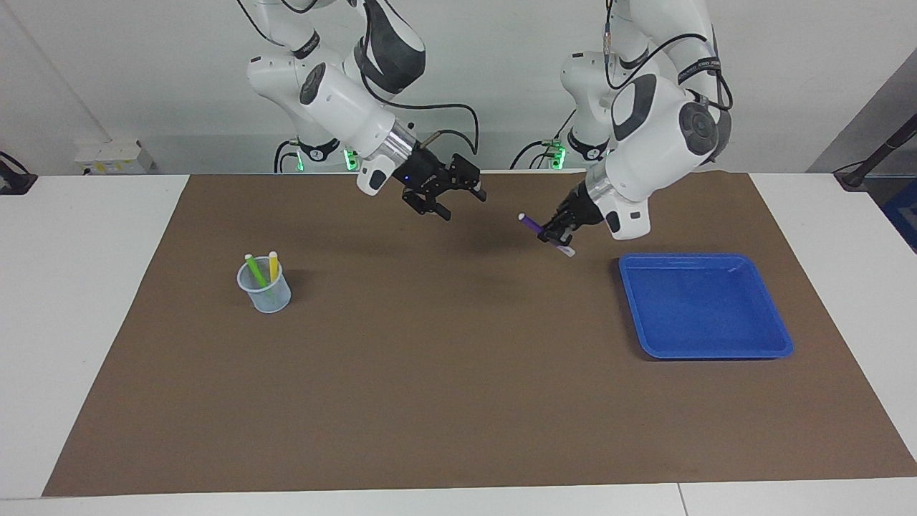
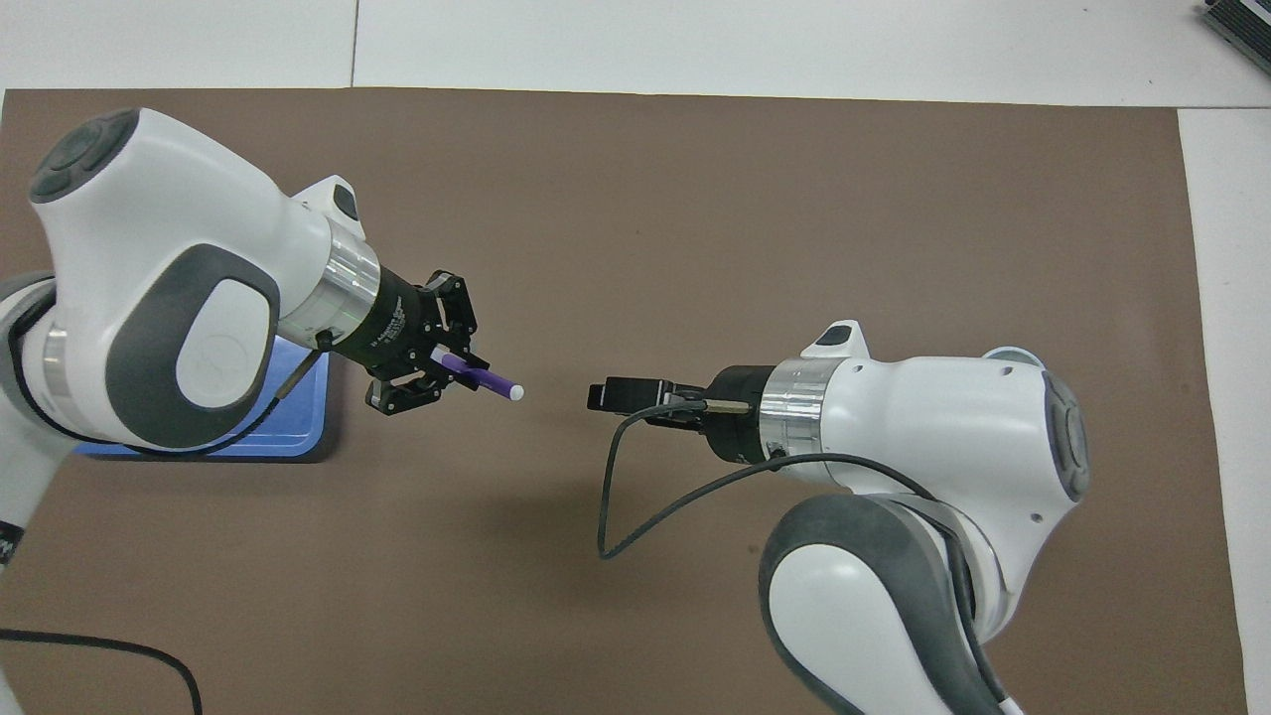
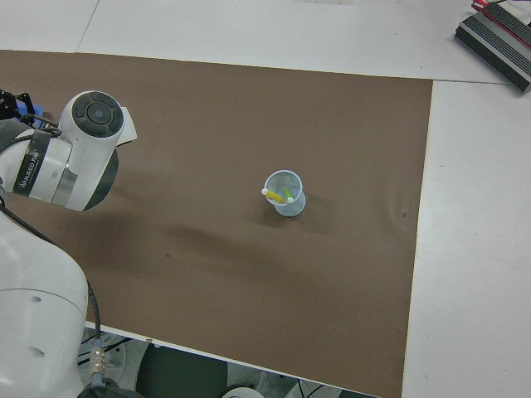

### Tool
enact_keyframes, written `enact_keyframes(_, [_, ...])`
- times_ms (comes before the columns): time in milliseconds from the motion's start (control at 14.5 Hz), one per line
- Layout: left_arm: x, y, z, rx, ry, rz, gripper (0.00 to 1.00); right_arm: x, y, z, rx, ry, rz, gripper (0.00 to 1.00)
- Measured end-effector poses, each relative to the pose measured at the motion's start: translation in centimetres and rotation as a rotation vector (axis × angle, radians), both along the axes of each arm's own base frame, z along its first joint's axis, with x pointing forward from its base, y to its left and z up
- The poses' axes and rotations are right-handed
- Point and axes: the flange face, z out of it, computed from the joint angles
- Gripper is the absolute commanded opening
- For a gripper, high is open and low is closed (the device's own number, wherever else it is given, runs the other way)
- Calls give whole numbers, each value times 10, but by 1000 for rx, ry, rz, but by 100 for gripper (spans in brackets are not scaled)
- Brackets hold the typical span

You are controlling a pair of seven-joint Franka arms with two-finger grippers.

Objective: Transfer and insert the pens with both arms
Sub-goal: 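Pass the purple pen from the left gripper to the right gripper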

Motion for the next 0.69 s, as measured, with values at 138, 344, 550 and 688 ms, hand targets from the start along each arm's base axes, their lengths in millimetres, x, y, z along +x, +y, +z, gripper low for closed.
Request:
enact_keyframes(138, [-4,-18,4,-7,11,80,0,-1,5,2,4,-8,-1,100])
enact_keyframes(344, [-13,-39,8,1,34,146,0,-1,6,4,7,-9,-4,91])
enact_keyframes(550, [-29,-63,20,1,33,160,0,0,7,2,6,-9,-9,77])
enact_keyframes(688, [-37,-73,27,-4,21,152,0,-1,11,0,5,-13,-9,68])
